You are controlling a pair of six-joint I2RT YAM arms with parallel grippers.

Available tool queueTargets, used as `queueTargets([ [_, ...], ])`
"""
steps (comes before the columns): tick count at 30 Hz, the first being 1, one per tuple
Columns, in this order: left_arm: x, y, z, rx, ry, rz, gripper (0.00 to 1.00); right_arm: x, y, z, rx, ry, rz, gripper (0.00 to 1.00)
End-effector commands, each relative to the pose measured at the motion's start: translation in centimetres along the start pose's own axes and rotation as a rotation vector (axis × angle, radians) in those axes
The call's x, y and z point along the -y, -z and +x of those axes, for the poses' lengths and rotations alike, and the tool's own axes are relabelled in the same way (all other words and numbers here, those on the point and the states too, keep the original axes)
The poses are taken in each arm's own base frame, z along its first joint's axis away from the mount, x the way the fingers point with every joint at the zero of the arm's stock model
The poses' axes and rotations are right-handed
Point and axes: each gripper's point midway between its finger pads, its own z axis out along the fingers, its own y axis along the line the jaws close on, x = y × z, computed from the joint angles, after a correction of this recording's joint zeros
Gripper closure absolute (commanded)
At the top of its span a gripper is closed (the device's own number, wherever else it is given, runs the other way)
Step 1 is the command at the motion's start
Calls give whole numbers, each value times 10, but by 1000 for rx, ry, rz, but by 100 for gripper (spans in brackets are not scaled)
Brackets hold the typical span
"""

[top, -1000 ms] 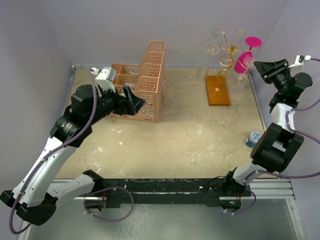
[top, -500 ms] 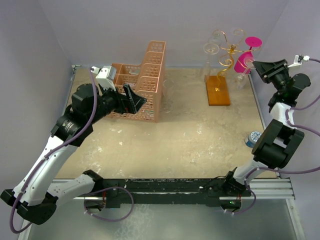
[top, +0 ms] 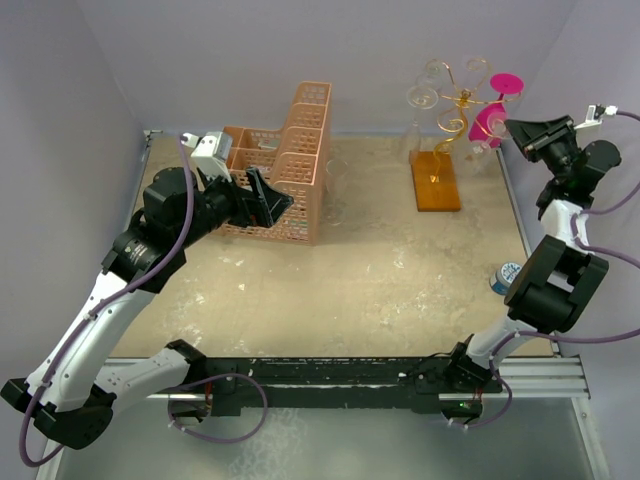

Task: Take the wine glass off the wine glass rack
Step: Pick up the wine glass from the wine rack.

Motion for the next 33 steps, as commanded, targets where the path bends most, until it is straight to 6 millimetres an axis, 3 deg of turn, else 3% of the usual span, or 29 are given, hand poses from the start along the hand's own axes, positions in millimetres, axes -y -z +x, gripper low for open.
queueTargets([
  [1, 10, 4, -12, 52, -9, 41, 1, -24, -2, -10, 3, 44, -37, 82],
  [11, 12, 6, -13, 54, -10, 47, 1, -39, 0, -12, -16, 24, -43, 100],
  [22, 15, 9, -16, 61, 8, 57, 1, -65, 10, -2, -44, -110, -106, 100],
  [33, 17, 13, -17, 68, 18, 63, 1, -87, 23, 4, -43, -130, -156, 100],
])
